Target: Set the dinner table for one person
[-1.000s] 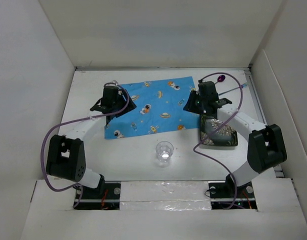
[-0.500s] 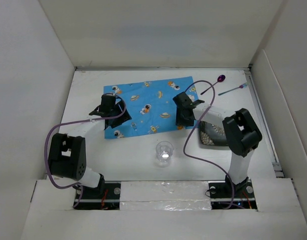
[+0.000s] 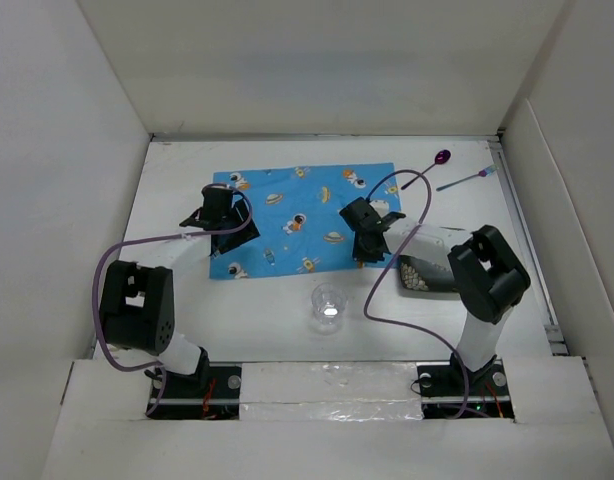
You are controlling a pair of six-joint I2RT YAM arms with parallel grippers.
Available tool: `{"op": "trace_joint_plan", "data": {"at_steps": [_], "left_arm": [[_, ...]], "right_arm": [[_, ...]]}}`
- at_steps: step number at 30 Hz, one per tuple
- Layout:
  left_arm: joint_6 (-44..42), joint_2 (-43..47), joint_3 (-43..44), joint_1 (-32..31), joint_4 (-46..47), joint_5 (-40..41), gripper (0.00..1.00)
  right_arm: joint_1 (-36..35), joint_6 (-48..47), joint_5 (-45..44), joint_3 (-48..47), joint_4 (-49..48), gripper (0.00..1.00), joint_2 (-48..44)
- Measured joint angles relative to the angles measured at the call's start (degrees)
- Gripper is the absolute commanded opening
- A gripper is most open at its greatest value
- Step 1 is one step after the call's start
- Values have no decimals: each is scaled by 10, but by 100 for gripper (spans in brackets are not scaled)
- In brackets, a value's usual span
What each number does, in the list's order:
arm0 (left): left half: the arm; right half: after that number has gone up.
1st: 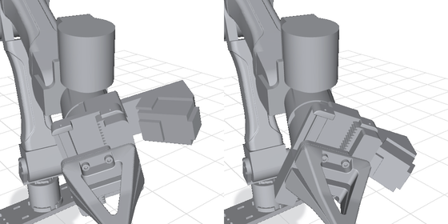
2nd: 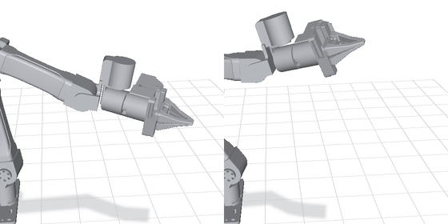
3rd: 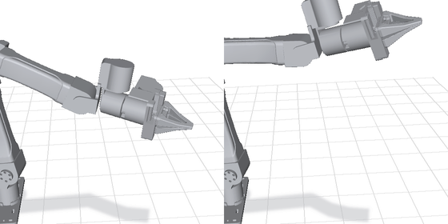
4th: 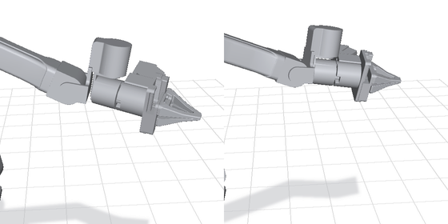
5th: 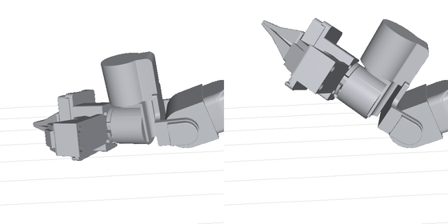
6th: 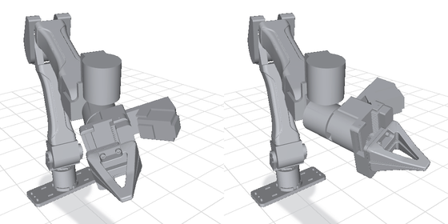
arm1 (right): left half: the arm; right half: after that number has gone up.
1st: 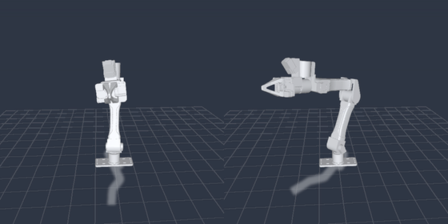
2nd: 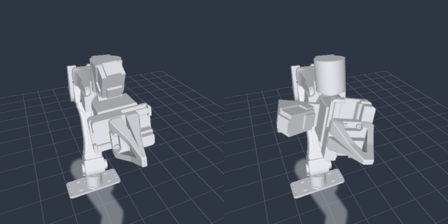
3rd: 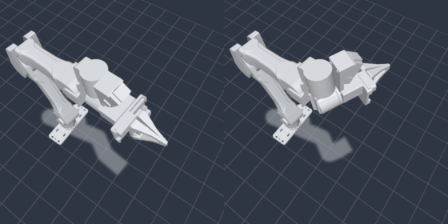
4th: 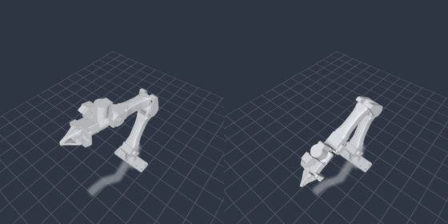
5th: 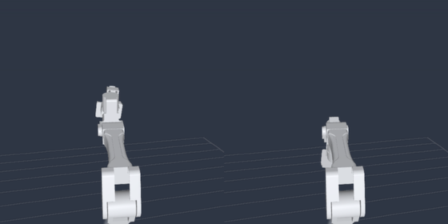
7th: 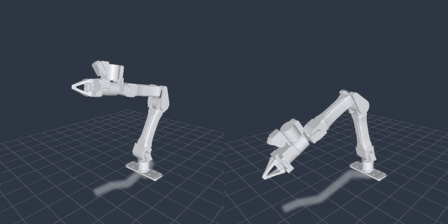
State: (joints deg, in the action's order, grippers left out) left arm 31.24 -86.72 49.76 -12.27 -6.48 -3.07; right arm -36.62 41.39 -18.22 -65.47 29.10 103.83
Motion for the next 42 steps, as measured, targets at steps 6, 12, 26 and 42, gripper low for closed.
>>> {"op": "trace_joint_plan", "data": {"at_steps": [6,12,26,42], "left_arm": [[-6,15,-9,0,-13,13,57],[-8,65,-11,0,-30,12,60],[-23,138,13,-38,-67,-72,10],[-34,142,70,-46,-73,-172,22]], "right_arm": [[-16,15,4,9,21,59,-14],[0,-16,12,-19,86,68,-23],[358,113,76,216,-2,42,-477],[445,275,154,344,128,73,-510]]}}
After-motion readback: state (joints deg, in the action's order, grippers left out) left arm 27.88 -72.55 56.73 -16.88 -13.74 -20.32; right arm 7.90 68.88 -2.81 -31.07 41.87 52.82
